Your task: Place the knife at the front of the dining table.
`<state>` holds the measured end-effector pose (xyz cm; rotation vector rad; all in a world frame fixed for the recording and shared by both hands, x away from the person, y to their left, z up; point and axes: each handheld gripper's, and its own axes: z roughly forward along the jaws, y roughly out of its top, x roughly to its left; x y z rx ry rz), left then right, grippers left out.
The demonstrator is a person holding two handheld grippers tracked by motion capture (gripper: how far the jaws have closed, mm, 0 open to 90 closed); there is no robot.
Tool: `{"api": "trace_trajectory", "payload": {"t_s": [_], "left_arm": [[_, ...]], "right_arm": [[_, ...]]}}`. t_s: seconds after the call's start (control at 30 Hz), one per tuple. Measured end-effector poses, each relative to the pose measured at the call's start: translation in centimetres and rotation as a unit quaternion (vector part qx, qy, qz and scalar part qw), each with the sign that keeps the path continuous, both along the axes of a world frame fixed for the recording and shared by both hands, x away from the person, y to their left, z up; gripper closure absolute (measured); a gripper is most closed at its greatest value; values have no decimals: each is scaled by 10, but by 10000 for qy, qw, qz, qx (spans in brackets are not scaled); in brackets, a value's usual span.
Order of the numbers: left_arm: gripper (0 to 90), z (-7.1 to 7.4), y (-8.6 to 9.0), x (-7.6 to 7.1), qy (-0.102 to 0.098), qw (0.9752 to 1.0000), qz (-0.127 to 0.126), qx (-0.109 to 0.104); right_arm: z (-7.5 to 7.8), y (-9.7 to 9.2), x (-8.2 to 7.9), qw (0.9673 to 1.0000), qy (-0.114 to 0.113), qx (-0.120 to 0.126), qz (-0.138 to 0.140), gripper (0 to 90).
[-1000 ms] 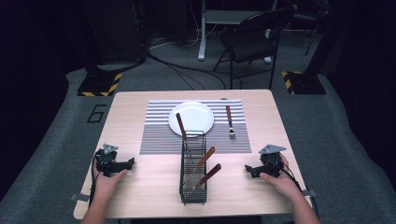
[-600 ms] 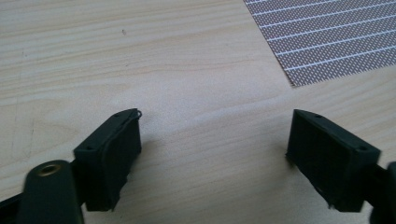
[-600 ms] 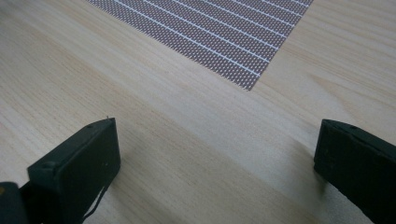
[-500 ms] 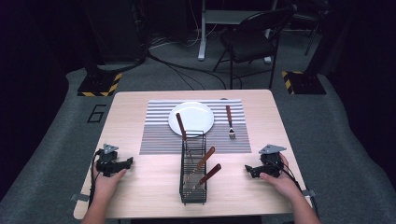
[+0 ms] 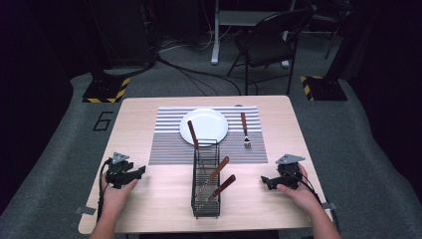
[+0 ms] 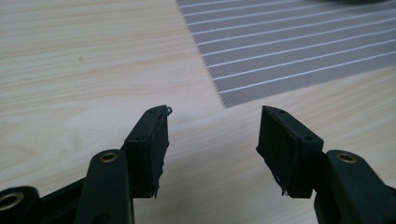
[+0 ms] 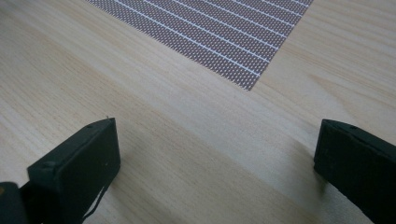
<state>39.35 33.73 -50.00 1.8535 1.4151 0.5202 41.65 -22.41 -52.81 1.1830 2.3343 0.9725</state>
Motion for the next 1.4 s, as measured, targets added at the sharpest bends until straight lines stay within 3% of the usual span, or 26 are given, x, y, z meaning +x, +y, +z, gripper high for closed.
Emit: {"api": "trace_trajectory", "payload": {"t_s": [0.3, 0.67, 0.7, 0.83, 1.4], "left_arm": [[482, 20, -18, -8, -25, 9996, -261, -120], [521, 47, -35, -9, -227, 9984, -474, -221], [525, 53, -39, -9, -229, 9978, -520, -330], [537, 64, -48, -8, -279, 9965, -666, -422], [542, 88, -87, 8, -296, 9917, -1185, -411]], "right_arm": [[0, 0, 0, 10000, 2, 0, 0, 0], [0, 0, 0, 10000, 2, -2, 1, 0], [0, 0, 0, 10000, 4, -2, 2, 0], [0, 0, 0, 10000, 3, -1, -1, 0], [0, 0, 0, 10000, 2, -1, 1, 0]]}}
